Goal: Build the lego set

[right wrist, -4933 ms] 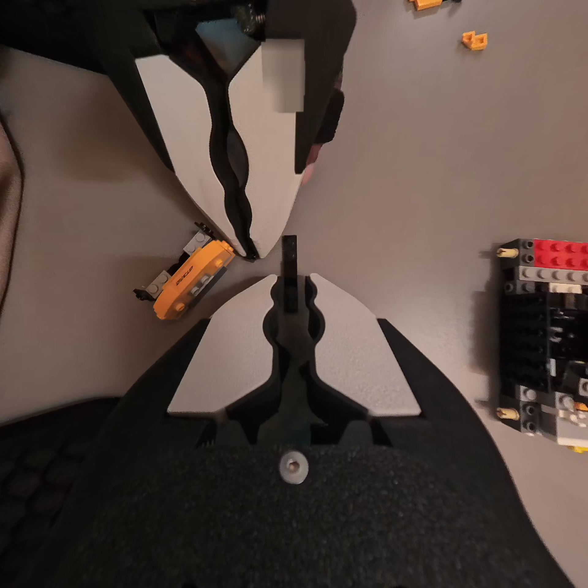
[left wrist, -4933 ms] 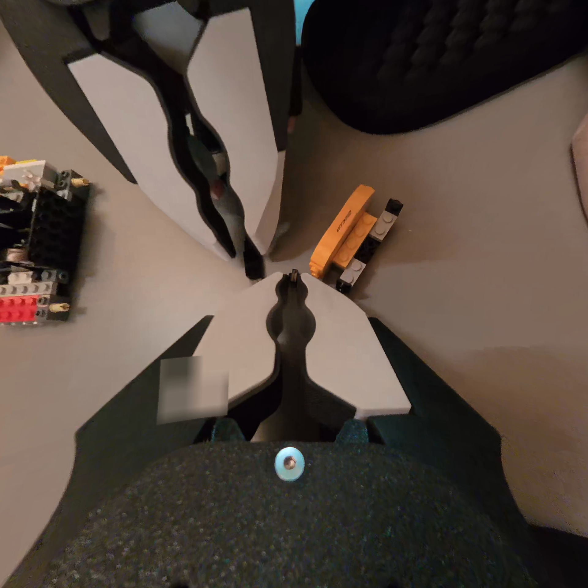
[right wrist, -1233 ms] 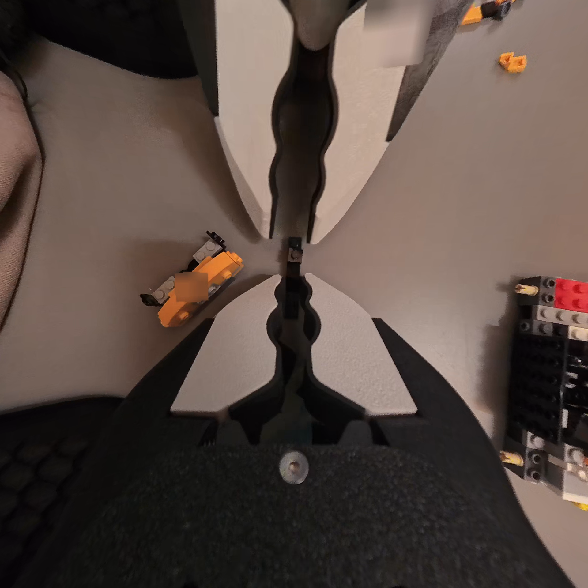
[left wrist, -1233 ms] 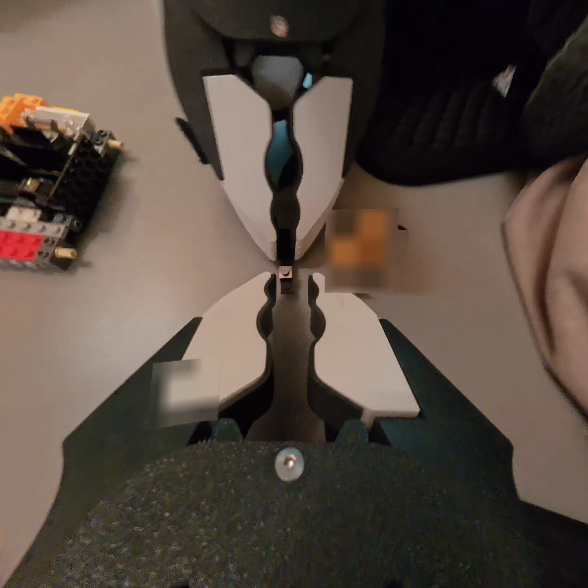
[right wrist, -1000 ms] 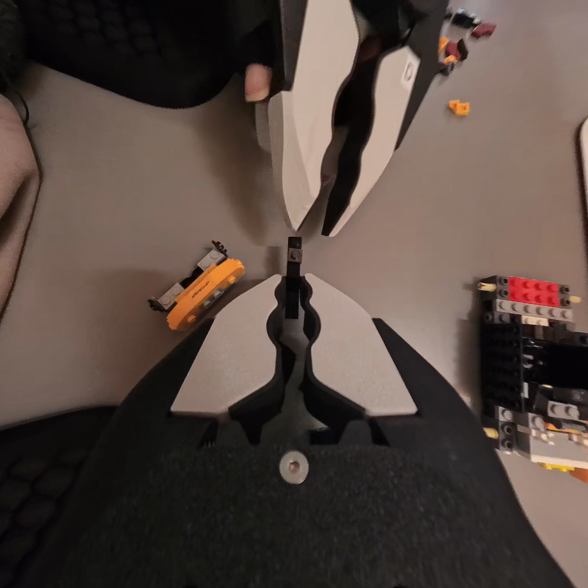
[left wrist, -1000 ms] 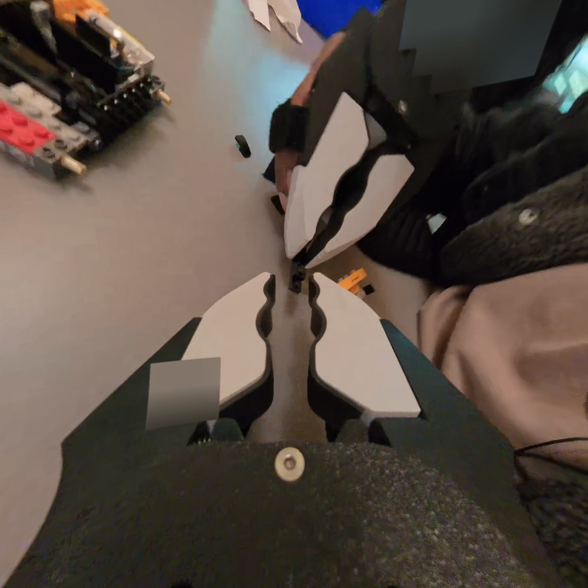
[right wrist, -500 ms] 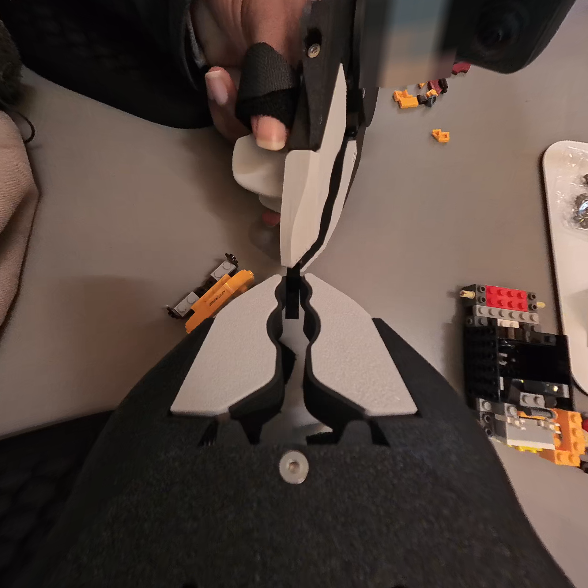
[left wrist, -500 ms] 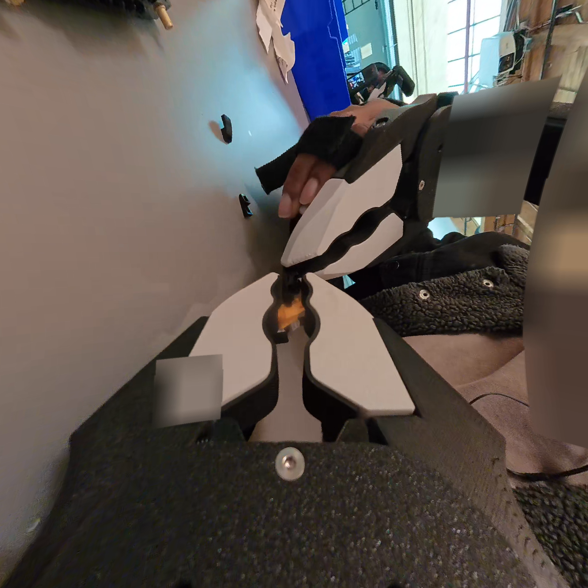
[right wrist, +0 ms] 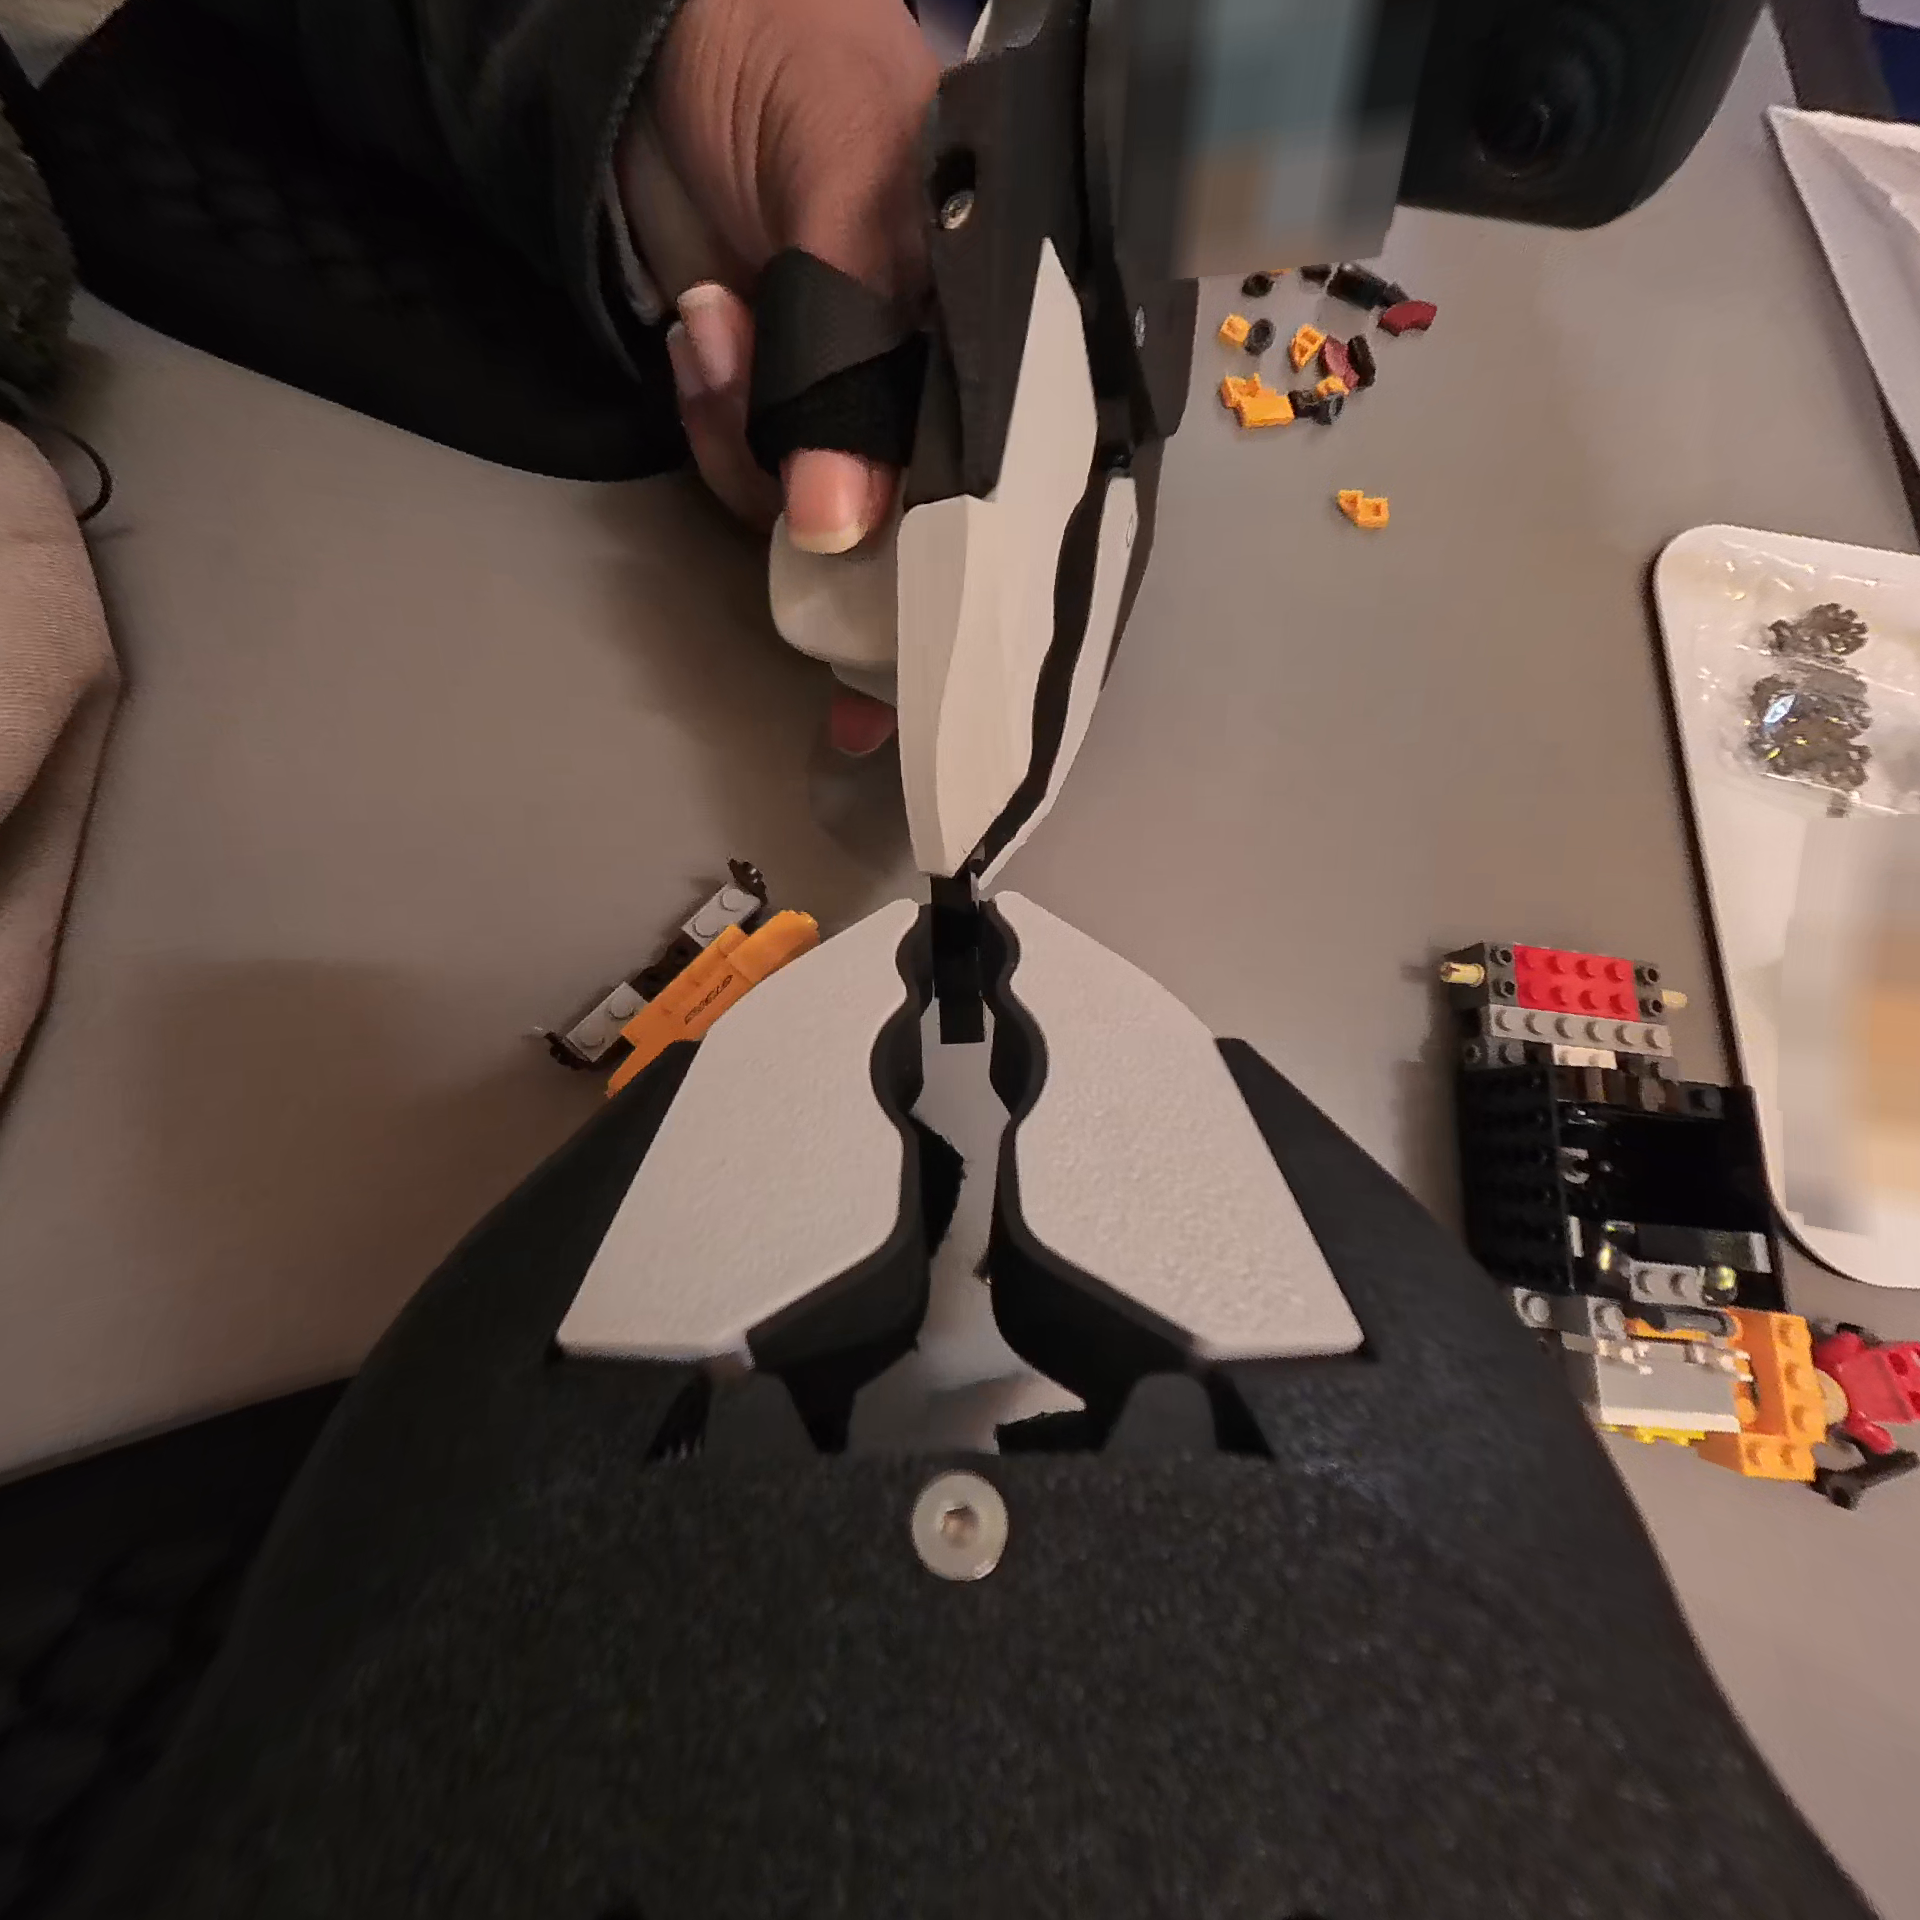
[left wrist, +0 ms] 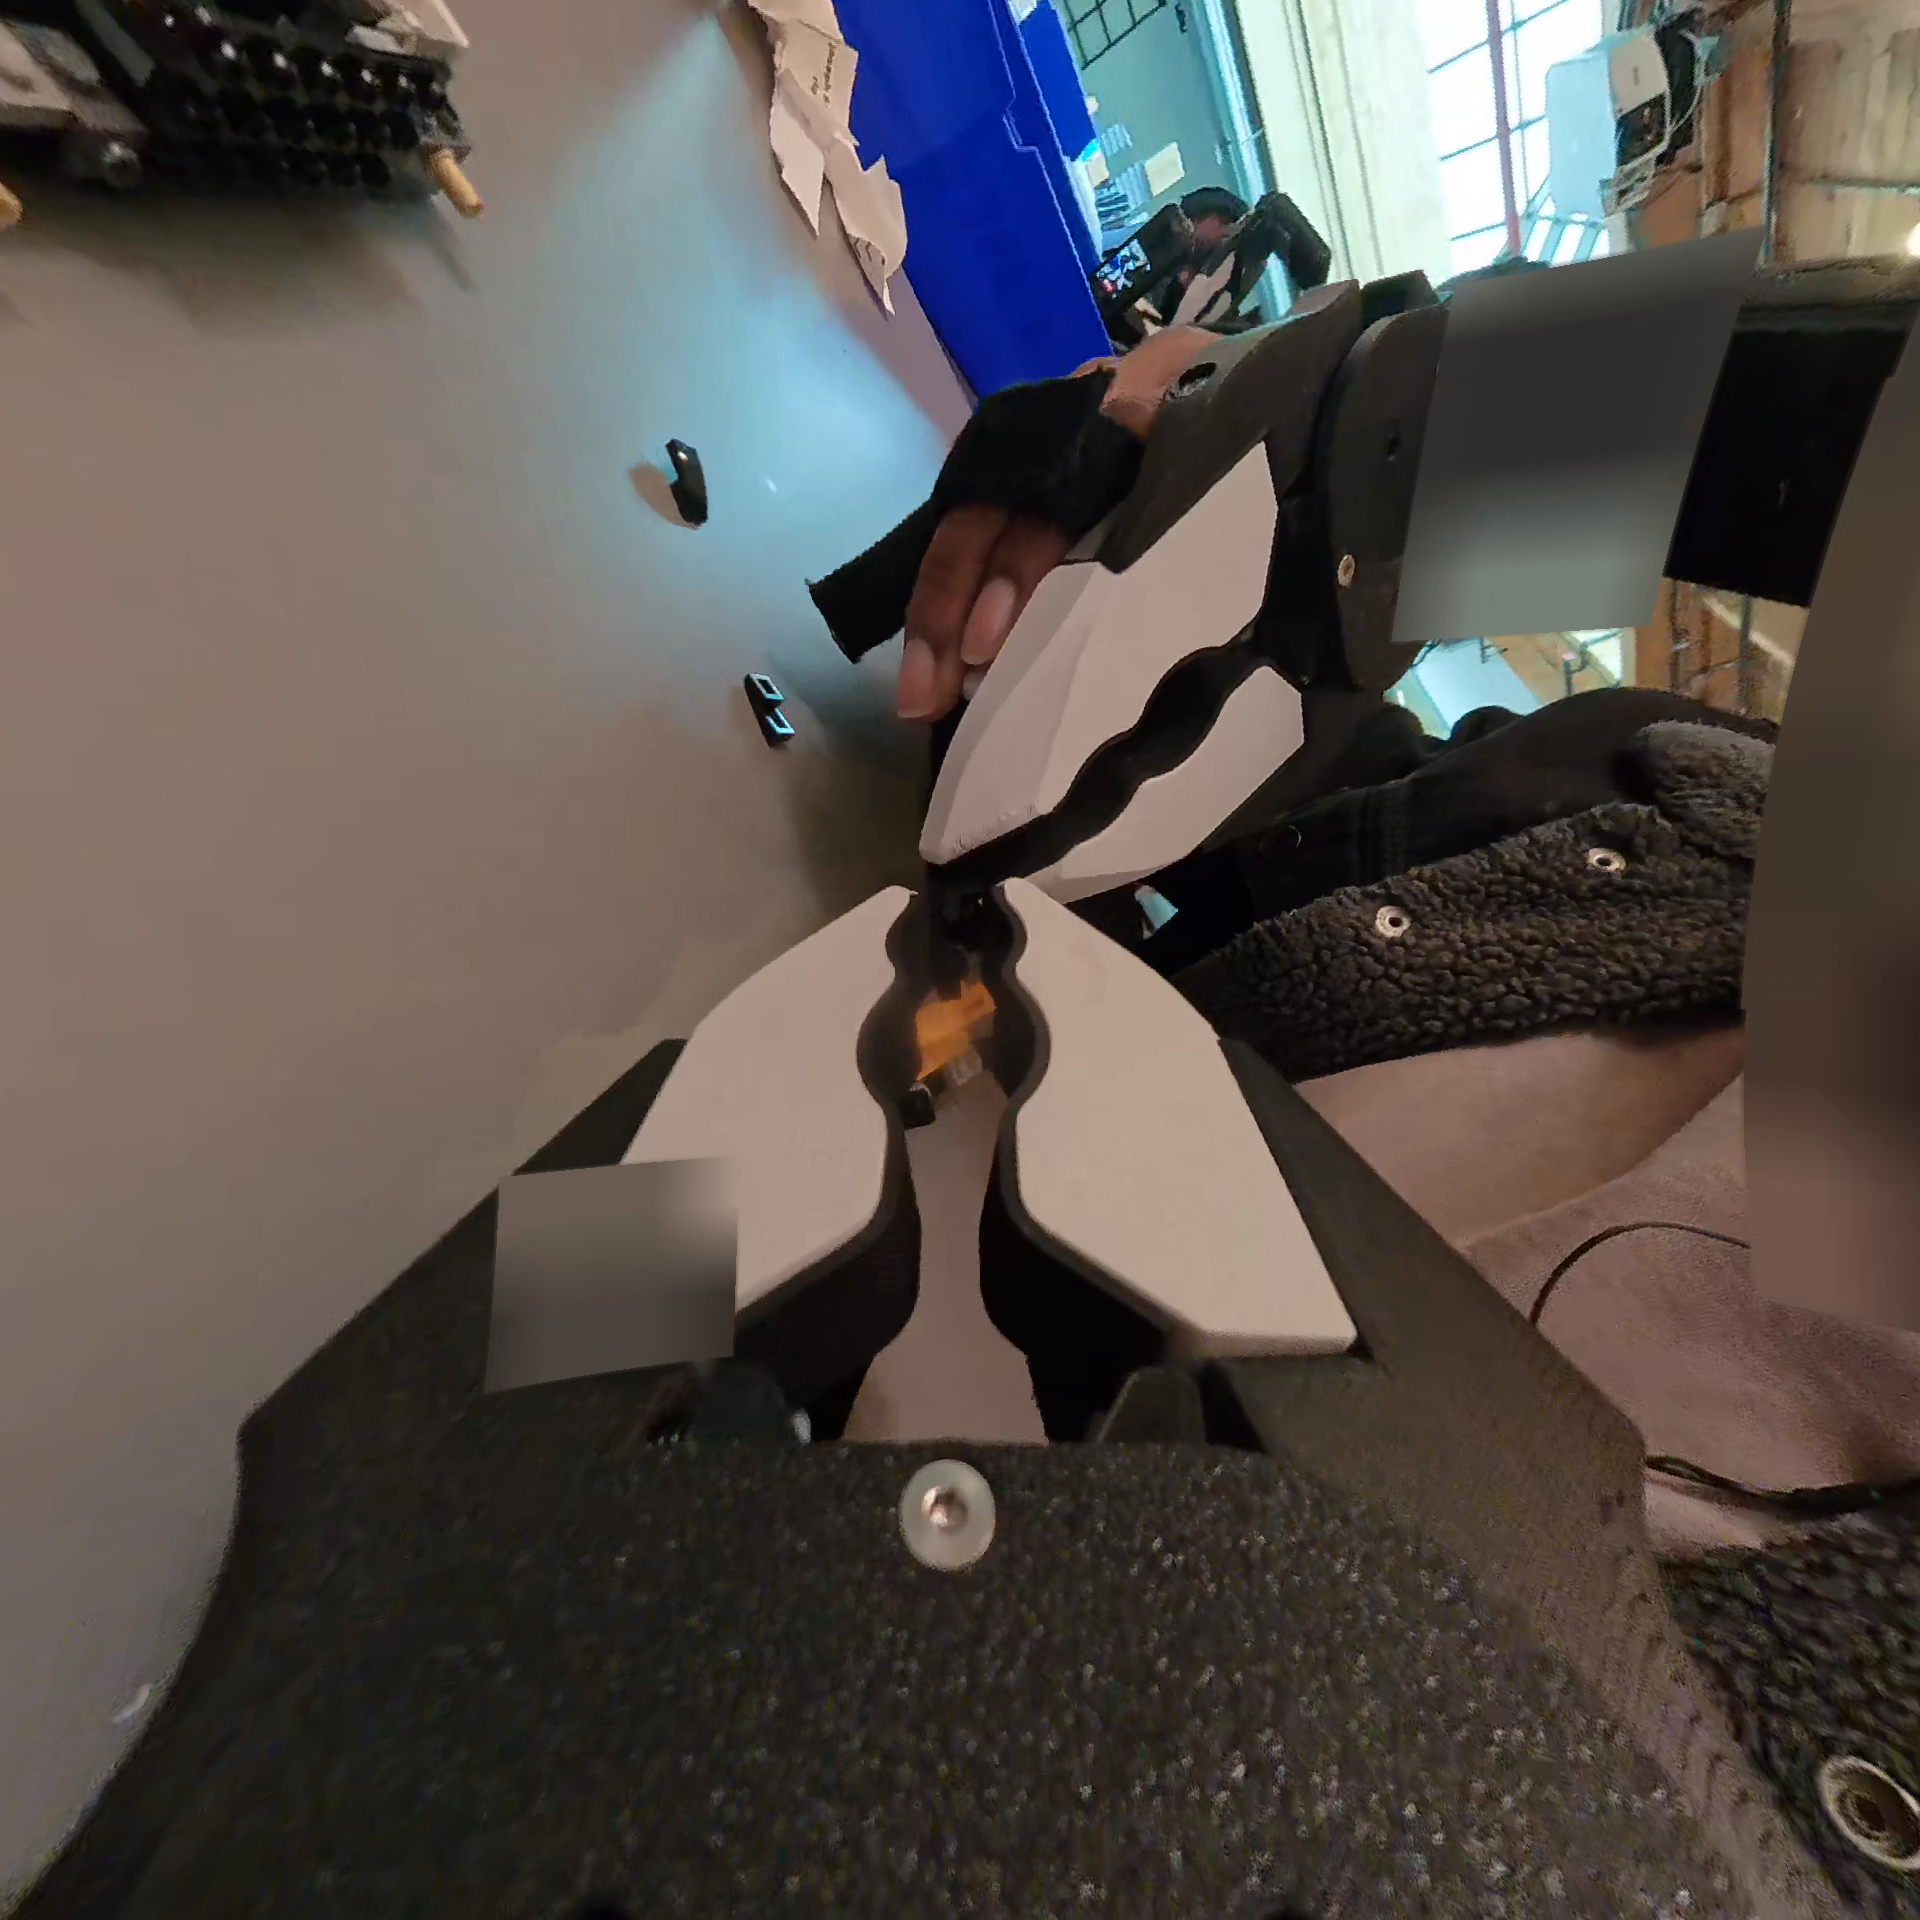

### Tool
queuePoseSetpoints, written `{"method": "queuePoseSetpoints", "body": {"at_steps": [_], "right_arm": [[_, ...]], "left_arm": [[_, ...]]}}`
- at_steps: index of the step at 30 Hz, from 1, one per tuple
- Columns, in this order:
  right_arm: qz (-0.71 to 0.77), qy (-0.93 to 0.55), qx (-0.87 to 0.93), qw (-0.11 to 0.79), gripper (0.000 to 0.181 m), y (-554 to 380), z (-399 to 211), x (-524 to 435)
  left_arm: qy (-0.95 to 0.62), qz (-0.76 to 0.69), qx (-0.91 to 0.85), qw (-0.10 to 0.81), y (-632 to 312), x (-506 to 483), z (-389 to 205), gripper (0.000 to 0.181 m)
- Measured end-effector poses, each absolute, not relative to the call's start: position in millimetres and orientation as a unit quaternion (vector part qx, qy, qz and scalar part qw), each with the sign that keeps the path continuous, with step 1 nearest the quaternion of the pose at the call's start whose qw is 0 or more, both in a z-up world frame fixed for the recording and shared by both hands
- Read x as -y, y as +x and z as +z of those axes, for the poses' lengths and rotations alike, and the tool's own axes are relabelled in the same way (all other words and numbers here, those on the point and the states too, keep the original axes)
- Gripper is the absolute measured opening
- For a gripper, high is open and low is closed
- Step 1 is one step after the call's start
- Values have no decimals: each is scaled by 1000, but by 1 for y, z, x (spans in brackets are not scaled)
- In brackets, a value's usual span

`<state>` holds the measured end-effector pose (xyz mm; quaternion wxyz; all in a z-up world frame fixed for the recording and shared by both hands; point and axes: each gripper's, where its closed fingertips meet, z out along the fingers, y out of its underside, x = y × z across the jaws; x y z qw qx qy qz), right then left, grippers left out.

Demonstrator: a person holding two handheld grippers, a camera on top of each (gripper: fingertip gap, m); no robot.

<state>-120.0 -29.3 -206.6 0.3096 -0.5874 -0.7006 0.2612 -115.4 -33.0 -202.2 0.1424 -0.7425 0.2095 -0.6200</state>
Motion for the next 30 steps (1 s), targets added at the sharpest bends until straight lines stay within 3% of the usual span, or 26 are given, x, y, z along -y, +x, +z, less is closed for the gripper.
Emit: {"method": "queuePoseSetpoints", "body": {"at_steps": [11, 30], "right_arm": [[244, -551, 692, 398, 8, -122, -188, 26], [210, -470, 701, 493, 7, -128, -170, 37]], "left_arm": [[-729, -565, -288, 258, -117, 29, -184, 11], [-714, -519, -358, 305, -122, 39, -171, 9]]}}
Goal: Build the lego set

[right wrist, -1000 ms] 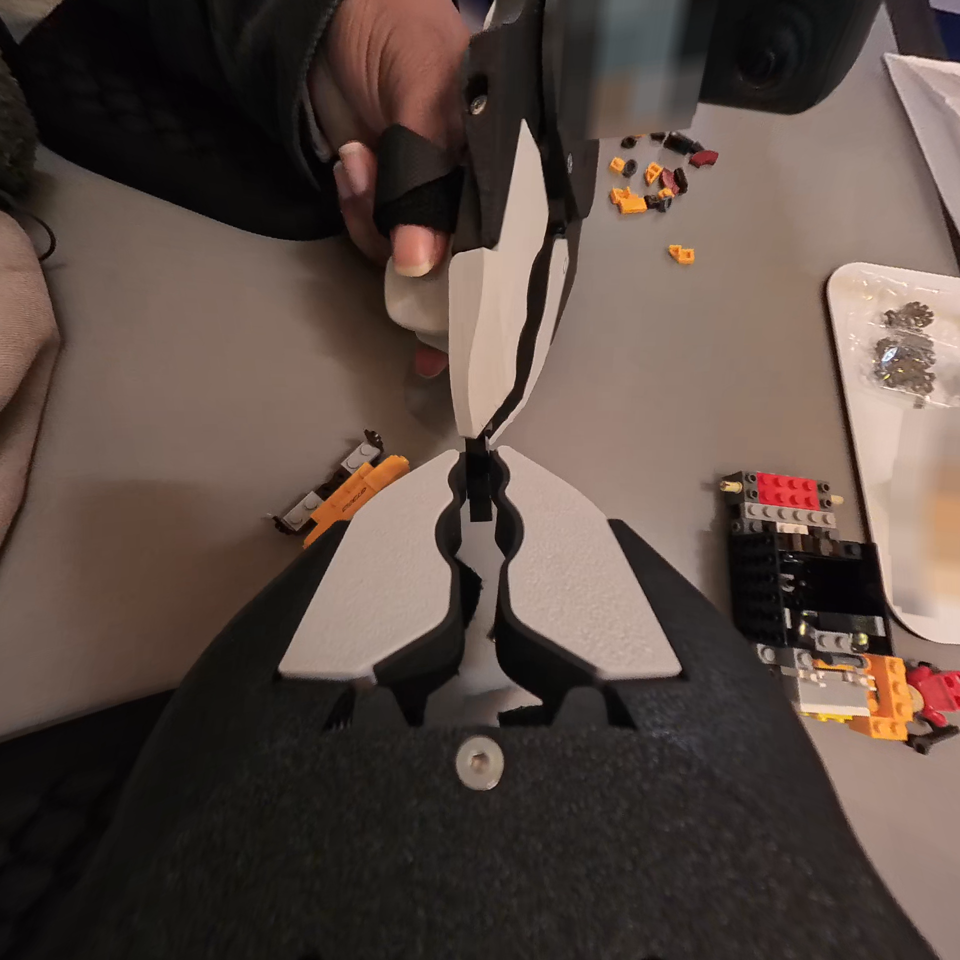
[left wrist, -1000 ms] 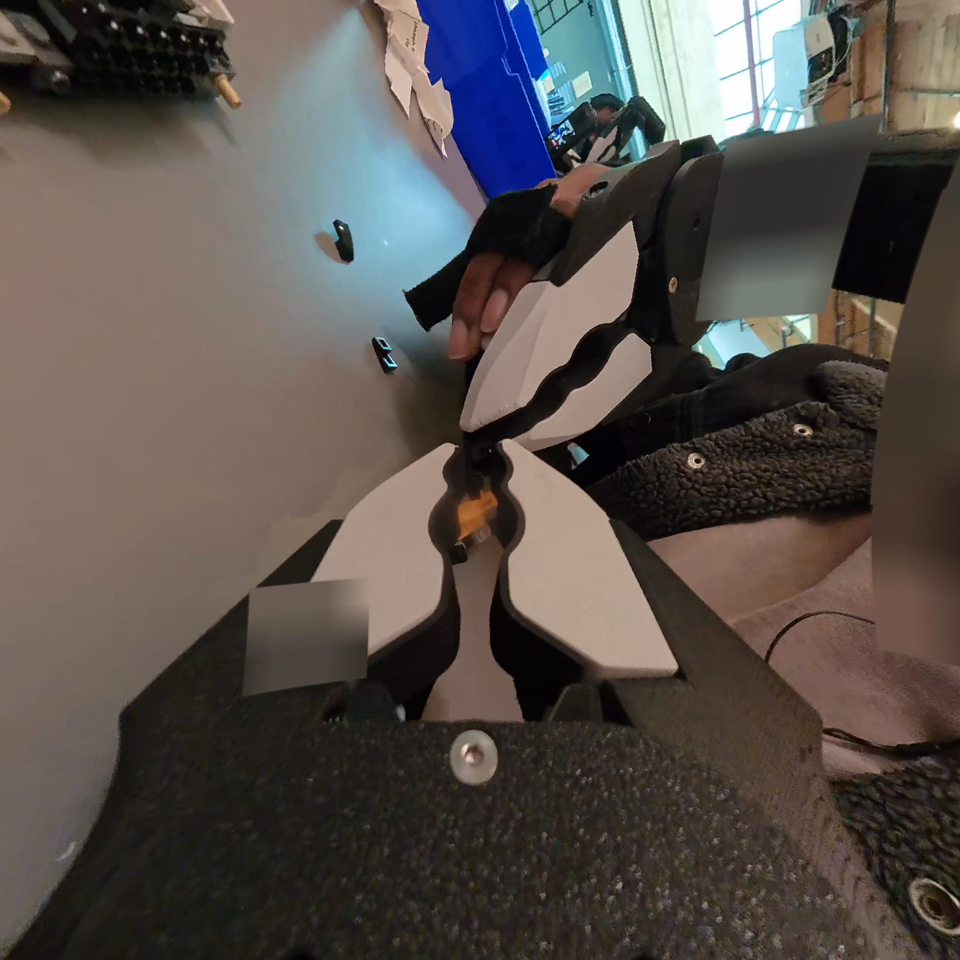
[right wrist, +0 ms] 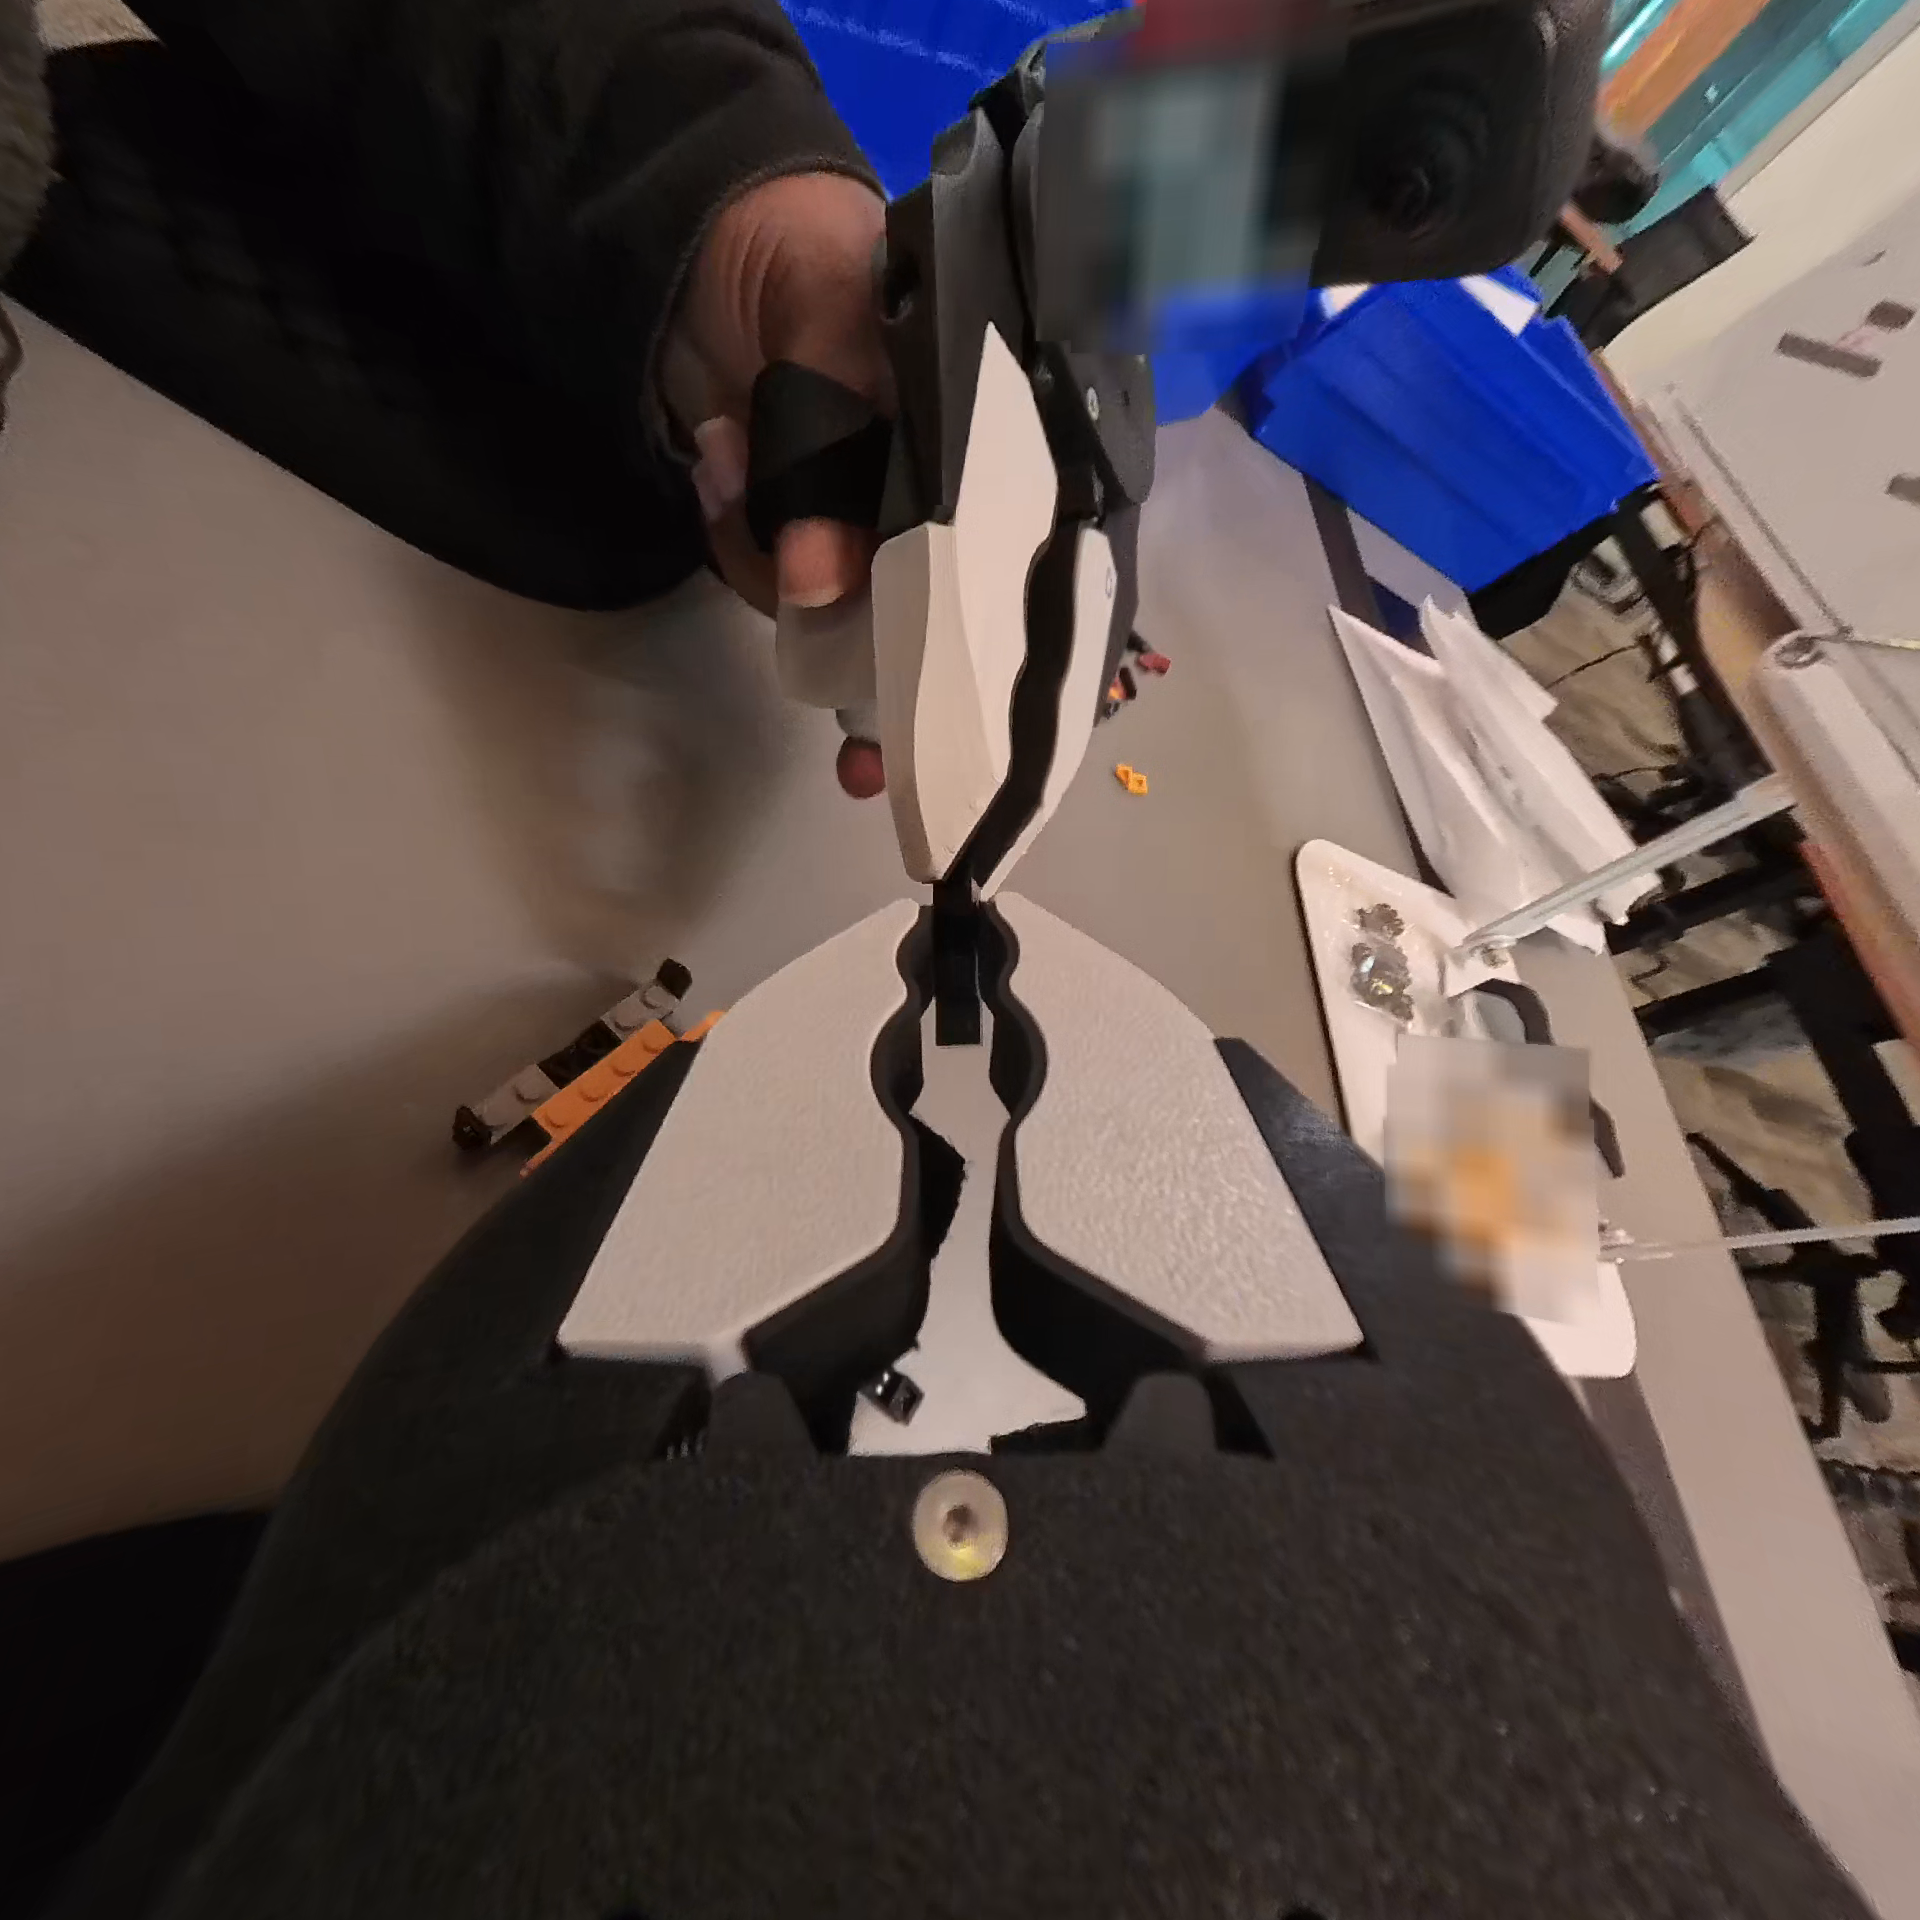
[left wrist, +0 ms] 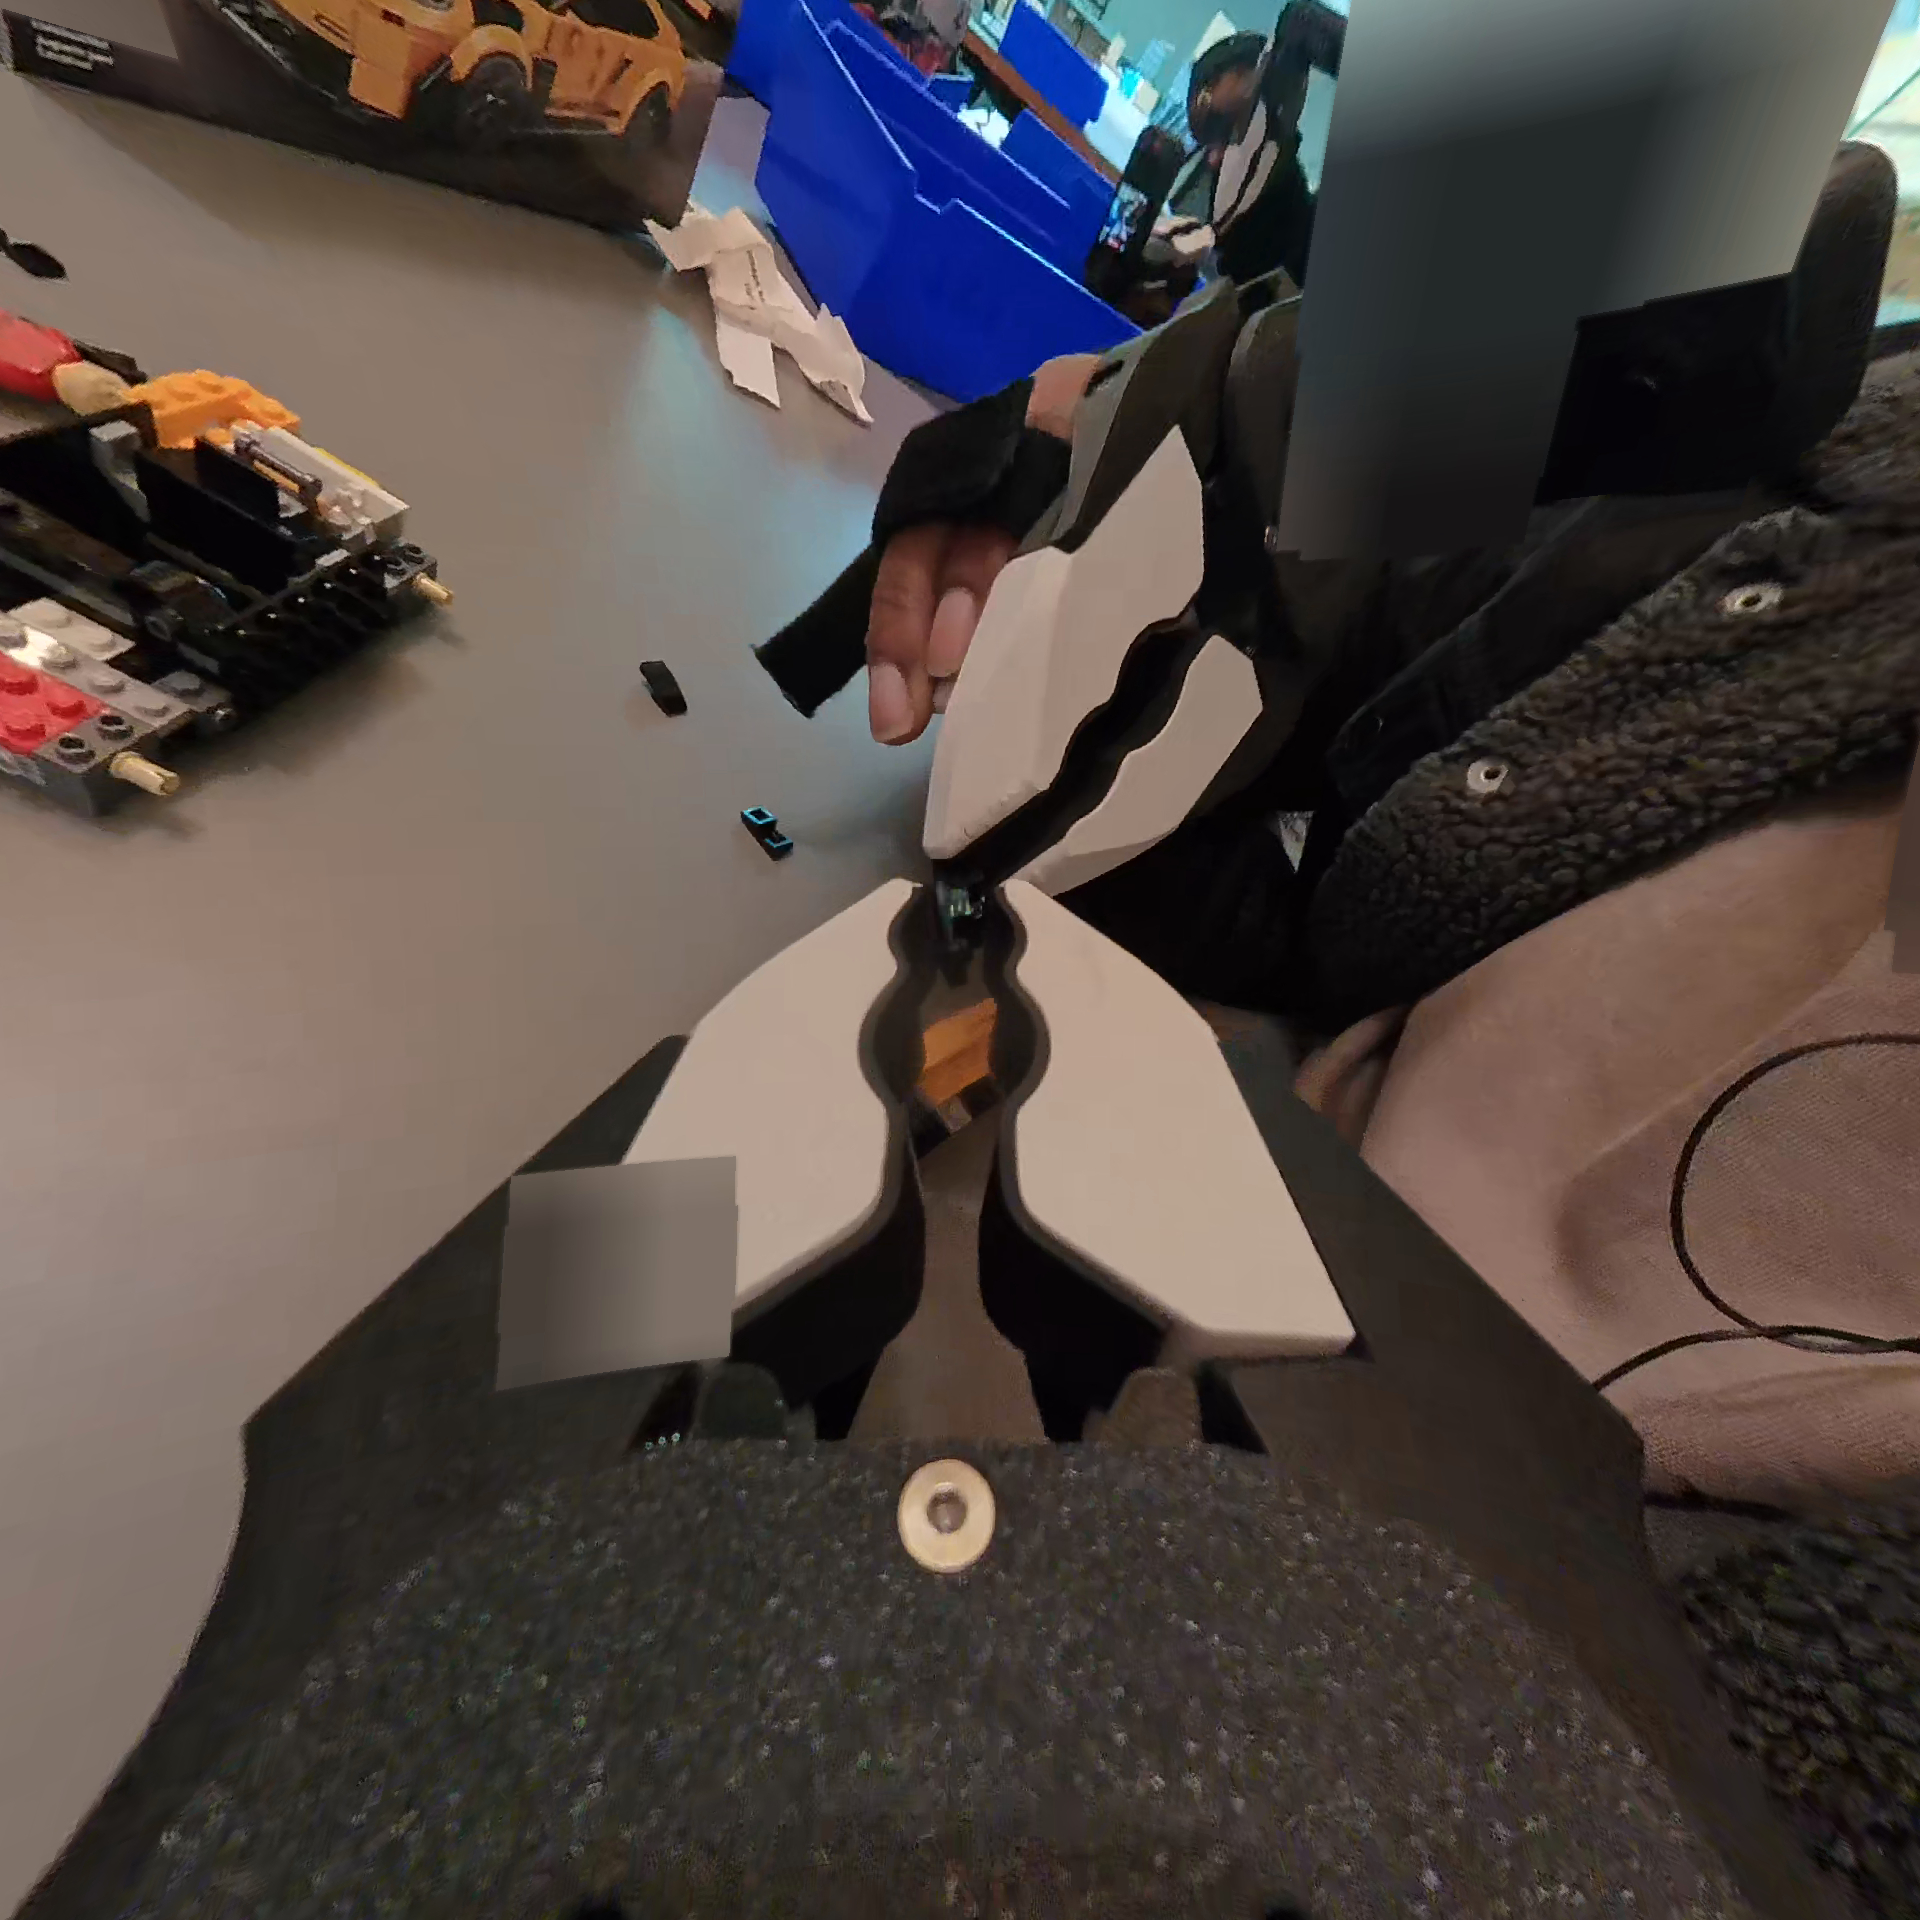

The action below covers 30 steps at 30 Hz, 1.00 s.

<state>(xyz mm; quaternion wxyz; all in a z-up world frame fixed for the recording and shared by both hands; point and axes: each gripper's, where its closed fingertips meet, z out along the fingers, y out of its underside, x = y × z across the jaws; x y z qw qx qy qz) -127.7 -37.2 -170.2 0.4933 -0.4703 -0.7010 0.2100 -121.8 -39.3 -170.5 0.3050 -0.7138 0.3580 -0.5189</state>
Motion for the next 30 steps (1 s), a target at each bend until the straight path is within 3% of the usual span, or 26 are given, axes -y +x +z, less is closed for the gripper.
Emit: {"method": "queuePoseSetpoints", "body": {"at_steps": [18, 24, 30], "right_arm": [[107, -342, 697, 621, 8, -130, -155, 39], [179, -396, 682, 588, 23, -129, -154, 37], [330, -457, 656, 502, 23, -126, -155, 47]], "left_arm": [[-680, -319, -491, 442, -124, 40, -157, 10], [-645, -254, -524, 494, -122, 41, -155, 9], [-602, -207, -569, 521, -120, 47, -155, 10]]}}
